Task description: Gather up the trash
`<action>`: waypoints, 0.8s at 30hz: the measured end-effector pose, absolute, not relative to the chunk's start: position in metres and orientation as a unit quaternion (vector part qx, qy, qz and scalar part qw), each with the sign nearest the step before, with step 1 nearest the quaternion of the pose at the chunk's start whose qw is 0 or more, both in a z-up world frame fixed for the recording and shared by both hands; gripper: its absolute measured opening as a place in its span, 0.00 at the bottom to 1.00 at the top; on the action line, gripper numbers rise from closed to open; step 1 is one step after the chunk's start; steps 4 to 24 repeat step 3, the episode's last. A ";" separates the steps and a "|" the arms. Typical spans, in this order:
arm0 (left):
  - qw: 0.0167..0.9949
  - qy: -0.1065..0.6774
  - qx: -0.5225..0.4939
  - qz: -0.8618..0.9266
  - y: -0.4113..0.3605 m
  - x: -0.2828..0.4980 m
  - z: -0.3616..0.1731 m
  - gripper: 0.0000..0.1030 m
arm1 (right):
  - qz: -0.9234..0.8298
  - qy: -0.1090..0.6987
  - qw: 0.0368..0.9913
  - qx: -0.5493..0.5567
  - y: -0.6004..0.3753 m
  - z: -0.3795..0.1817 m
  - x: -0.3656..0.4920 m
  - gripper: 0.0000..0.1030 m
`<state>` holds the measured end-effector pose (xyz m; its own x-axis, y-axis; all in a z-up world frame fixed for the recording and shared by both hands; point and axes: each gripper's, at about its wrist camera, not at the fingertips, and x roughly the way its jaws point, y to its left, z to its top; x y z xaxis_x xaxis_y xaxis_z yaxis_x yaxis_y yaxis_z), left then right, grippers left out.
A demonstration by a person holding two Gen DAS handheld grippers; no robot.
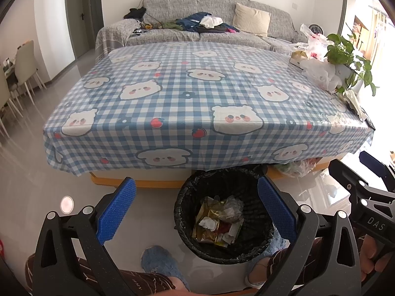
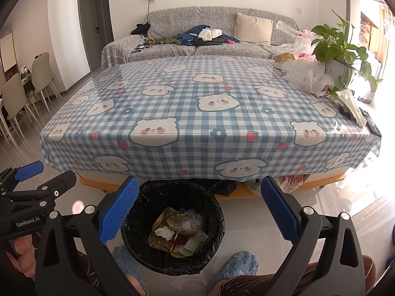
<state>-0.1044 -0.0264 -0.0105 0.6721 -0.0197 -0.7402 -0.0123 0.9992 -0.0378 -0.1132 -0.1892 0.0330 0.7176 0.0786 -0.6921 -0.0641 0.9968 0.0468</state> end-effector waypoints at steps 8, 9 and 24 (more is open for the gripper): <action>0.914 0.406 -0.022 -0.001 -0.026 -0.105 -0.011 0.94 | 0.038 0.374 0.926 0.010 -0.189 0.033 -0.113 0.92; 0.914 0.406 -0.022 -0.001 -0.026 -0.105 -0.011 0.94 | 0.038 0.374 0.926 0.010 -0.189 0.033 -0.113 0.92; 0.914 0.406 -0.022 -0.001 -0.026 -0.105 -0.011 0.94 | 0.038 0.374 0.926 0.010 -0.189 0.033 -0.113 0.92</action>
